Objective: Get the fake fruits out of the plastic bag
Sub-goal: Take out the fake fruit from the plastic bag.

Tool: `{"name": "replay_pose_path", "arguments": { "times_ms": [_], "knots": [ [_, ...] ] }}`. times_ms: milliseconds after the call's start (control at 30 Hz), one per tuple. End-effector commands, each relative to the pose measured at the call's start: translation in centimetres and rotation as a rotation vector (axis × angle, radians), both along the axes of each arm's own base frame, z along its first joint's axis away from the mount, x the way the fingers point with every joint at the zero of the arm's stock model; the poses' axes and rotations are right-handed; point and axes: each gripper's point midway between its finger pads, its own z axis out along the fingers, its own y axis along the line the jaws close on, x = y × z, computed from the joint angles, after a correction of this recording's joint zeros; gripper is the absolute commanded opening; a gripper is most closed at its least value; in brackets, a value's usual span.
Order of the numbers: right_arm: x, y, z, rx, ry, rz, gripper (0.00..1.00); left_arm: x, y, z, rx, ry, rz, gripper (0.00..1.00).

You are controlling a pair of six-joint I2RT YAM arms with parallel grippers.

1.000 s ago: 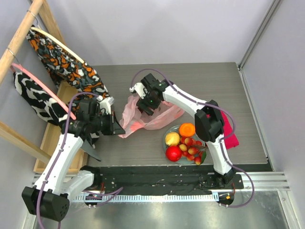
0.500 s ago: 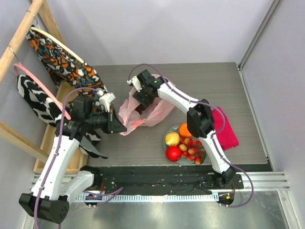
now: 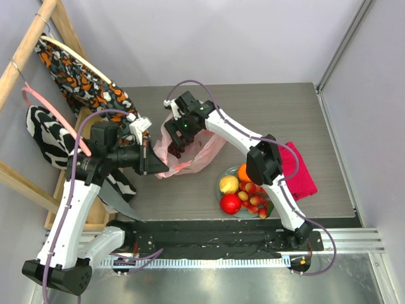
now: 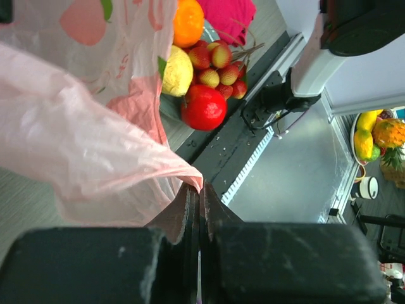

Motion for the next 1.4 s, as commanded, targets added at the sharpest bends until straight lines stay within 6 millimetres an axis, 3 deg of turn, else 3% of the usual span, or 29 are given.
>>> {"name": "replay_pose_path", "arguments": {
  "times_ms": [0,133,333,400,500,533,600,633,700,733,767,833,867,900,967,1033,1067,1100,1167,1367],
  "knots": [
    [-1.3,3.9,1.6,0.194,0.162,-0.162,0.87,-1.2,-0.3,3.1,-0.048,-0.065,-0.051,0.00],
    [-1.6,5.6,-0.1,0.178,0.142,-0.181,0.90,-1.6,-0.2,3.5,-0.049,-0.075,-0.055,0.00],
    [-2.4,6.3,-3.3,0.079,0.092,-0.240,0.89,-1.7,0.0,4.1,-0.043,-0.100,-0.054,0.00],
    [-2.5,7.1,-3.4,0.080,0.073,-0.221,0.88,-1.6,-0.1,3.8,-0.050,-0.091,-0.055,0.00],
    [-1.9,7.9,-3.4,0.082,0.027,-0.161,0.68,-1.0,0.1,3.2,-0.057,-0.069,-0.023,0.00],
    [-1.7,8.1,-3.3,0.083,0.017,-0.141,0.54,-1.0,0.2,3.1,-0.057,-0.061,-0.014,0.00],
    [-1.6,8.2,-2.4,0.094,-0.005,-0.070,0.39,-0.2,0.6,2.4,-0.035,-0.066,0.027,0.00],
    [-1.9,8.4,-0.9,0.125,-0.004,-0.031,0.32,0.0,0.8,2.2,-0.023,-0.067,0.044,0.00],
    [-1.9,7.8,0.4,0.138,-0.010,0.004,0.27,0.8,1.3,1.3,0.007,-0.063,0.083,0.00],
    [-1.9,7.4,1.1,0.140,-0.020,0.038,0.08,1.2,1.4,1.1,0.015,-0.073,0.097,0.00],
    [-1.9,6.8,3.5,0.160,-0.046,0.045,0.01,1.6,1.5,0.8,0.020,-0.061,0.123,0.00],
    [-2.0,5.0,4.4,0.148,-0.034,0.072,0.01,3.0,2.3,-0.2,0.061,-0.066,0.194,0.00],
    [-2.6,4.6,6.7,0.182,-0.040,0.104,0.01,3.3,2.6,-0.3,0.068,-0.074,0.214,0.00],
    [-3.1,3.5,6.6,0.168,-0.012,0.119,0.01,3.9,2.9,-0.5,0.082,-0.079,0.245,0.00],
    [-4.1,2.4,8.1,0.168,-0.028,0.180,0.01,5.3,3.5,-0.7,0.103,-0.099,0.312,0.00],
    [-5.2,0.9,10.7,0.167,-0.072,0.214,0.01,6.4,4.6,-2.2,0.132,-0.032,0.432,0.00],
    [-6.0,0.6,10.8,0.165,-0.079,0.263,0.01,6.6,4.6,-2.7,0.130,-0.010,0.445,0.00],
    [-6.5,0.1,13.1,0.195,-0.121,0.290,0.01,6.7,4.3,-3.1,0.117,0.014,0.446,0.00],
    [-7.5,-0.1,14.4,0.216,-0.146,0.341,0.01,7.7,4.1,-3.4,0.111,0.009,0.457,0.00],
    [-8.8,-0.7,19.0,0.279,-0.197,0.373,0.01,12.7,4.1,-1.6,0.099,-0.089,0.532,0.00]
  ]
}}
